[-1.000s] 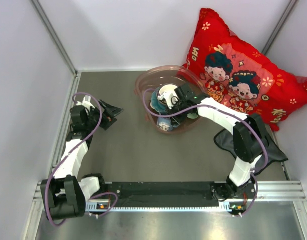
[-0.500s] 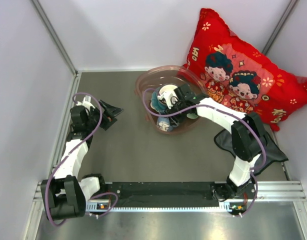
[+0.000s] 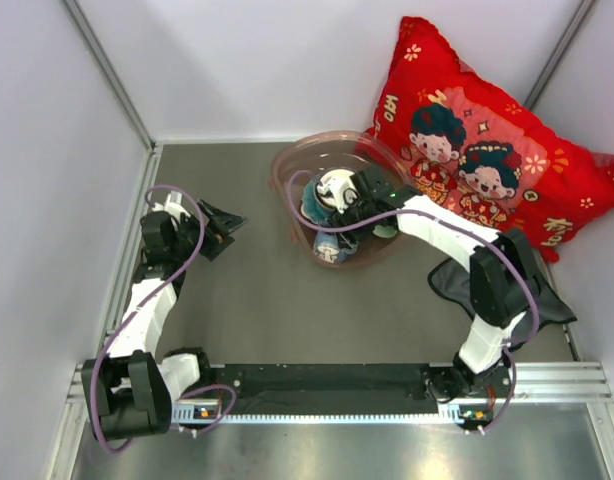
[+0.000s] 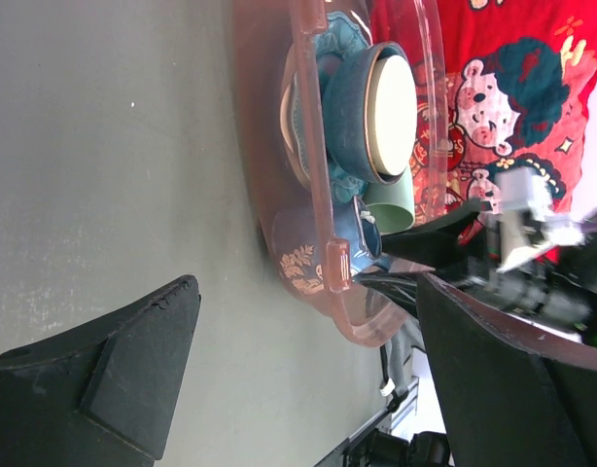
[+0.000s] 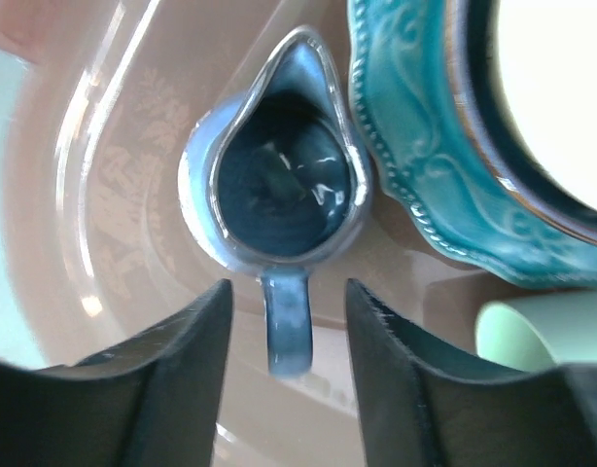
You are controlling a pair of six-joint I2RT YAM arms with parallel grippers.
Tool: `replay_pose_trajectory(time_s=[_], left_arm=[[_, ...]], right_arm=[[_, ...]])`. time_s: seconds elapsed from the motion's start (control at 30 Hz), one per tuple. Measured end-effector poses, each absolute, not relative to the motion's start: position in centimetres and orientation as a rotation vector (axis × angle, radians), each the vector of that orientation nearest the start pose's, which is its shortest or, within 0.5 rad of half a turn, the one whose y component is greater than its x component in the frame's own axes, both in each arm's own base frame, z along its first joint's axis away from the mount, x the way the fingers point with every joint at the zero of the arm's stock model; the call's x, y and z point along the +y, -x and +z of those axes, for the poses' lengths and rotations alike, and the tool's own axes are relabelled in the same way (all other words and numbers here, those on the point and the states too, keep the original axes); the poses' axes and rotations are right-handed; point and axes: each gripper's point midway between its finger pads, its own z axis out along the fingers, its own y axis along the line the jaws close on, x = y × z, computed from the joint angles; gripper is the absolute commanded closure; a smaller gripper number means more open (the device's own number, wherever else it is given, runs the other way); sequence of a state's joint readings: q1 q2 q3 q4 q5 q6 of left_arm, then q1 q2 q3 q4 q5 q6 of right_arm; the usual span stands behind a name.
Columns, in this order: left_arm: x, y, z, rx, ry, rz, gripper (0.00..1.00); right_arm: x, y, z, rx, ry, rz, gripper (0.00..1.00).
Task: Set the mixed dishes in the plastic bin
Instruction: Place the cup in the plastic bin, then reset both arms
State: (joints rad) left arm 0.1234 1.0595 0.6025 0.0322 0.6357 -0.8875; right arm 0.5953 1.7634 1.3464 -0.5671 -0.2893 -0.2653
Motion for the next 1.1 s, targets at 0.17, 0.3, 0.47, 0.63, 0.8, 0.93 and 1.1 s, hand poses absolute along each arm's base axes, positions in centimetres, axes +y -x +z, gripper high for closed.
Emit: replay_pose_trajectory(time_s=[0.17, 0.3, 0.47, 0.63, 0.8, 0.93, 1.1], left_arm=[[-9.0, -32.0, 18.4, 1.991, 0.616, -1.102, 0.01], [-8.7, -32.1, 18.1, 1.994, 0.631, -1.075, 0.01], [-7.0, -32.4, 17.2, 2.035, 0.706, -0.926, 0.01], [-3.9, -33.7, 19.3, 2.018, 0.733, -0.695, 0.01], [-0.7, -34.1, 20.4, 1.993, 0.763, -0.472, 0.01], [1.0, -33.1, 19.4, 2.013, 0.813, -0.345, 0.01], [1.7, -32.3, 19.0, 2.009, 0.837, -0.293, 0.01]], right_arm=[[26.4, -33.2, 14.6, 2.191, 1.103, 0.452, 0.31], [26.0, -33.4, 19.6, 2.079, 1.011, 0.436, 0.01], [24.2, -32.9, 26.3, 1.928, 0.832, 0.407, 0.01], [19.3, -29.0, 29.7, 1.859, 0.607, 0.369, 0.01], [14.6, -24.3, 31.1, 1.786, 0.404, 0.382, 0.01], [12.1, -22.0, 30.7, 1.792, 0.272, 0.387, 0.01], [10.2, -20.5, 27.4, 1.841, 0.166, 0.378, 0.01]])
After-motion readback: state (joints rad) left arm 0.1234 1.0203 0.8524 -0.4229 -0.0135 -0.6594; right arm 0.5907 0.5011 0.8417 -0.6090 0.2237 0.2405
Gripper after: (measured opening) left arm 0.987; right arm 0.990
